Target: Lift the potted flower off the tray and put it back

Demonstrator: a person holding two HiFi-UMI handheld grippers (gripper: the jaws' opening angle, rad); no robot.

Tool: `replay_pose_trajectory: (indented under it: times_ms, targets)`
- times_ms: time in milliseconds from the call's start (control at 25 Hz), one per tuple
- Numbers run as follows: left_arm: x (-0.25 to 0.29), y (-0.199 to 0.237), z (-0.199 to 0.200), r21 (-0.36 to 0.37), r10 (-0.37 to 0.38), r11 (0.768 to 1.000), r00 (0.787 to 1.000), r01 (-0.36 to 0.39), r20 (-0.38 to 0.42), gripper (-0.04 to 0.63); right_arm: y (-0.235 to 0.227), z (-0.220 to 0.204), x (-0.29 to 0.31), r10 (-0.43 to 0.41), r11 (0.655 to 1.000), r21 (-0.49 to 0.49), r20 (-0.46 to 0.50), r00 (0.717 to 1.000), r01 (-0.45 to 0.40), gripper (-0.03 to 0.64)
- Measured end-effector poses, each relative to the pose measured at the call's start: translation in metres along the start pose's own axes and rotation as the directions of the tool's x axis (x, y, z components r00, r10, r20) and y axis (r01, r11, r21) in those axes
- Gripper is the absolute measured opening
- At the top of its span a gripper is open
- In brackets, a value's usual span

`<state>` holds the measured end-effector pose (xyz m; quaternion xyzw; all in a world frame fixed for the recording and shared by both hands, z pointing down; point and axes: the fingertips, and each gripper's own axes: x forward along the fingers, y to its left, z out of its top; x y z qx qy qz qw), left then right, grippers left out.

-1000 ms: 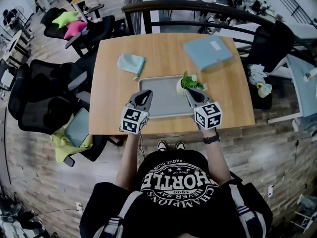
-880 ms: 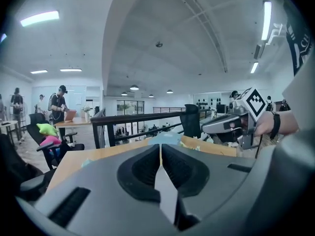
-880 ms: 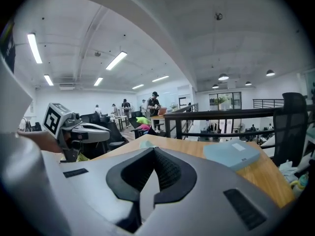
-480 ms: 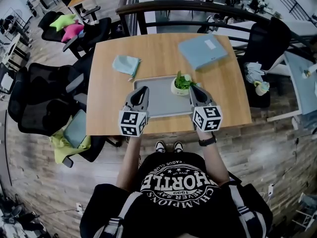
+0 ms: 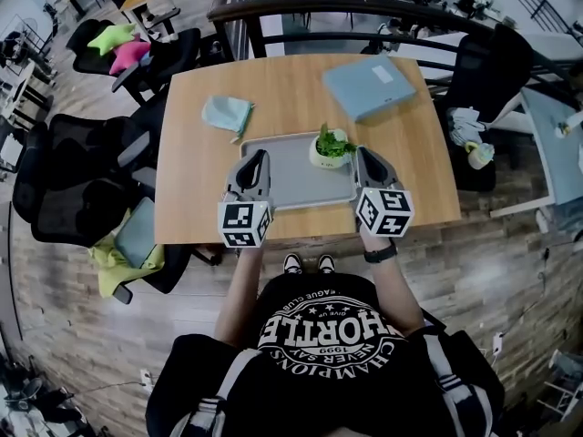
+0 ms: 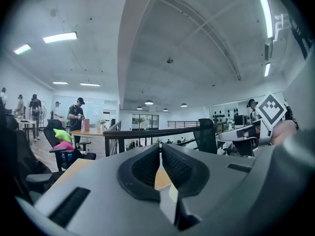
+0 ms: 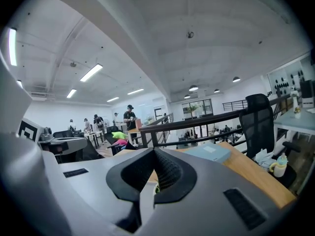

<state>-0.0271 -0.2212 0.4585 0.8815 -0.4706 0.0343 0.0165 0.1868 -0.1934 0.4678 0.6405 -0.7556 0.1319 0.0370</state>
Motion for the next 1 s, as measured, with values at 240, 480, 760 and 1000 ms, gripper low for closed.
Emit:
replay_pose_trajectory:
  times_ms: [240, 480, 760, 1000]
  targets:
    - [0.004, -0.004, -0.006, -0.004, 0.001, 1.000, 1.000, -0.001, -0.018, 0.031, -0.009, 0.004, -0.007, -0.002, 0.999, -0.043, 0.008, 1.000, 0.002, 0.018]
    - [0.009, -0.016, -0.006, 0.007, -0.018, 1.000, 1.000, 0.018, -0.019, 0.031, -0.010, 0.005, -0.012, 0.001, 0.996, -0.091, 0.005, 1.000, -0.001, 0.018]
    - [0.014, -0.029, -0.018, 0.002, -0.057, 0.998, 0.997, 0.057, -0.059, 0.031, -0.008, -0.014, -0.001, 0.099, 0.990, -0.091, -0.052, 0.994, -0.103, 0.018]
    - [0.020, -0.036, -0.039, 0.006, -0.095, 0.995, 0.986, 0.097, -0.139, 0.031, -0.019, -0.063, 0.025, 0.213, 0.957, -0.145, -0.235, 0.948, -0.251, 0.018]
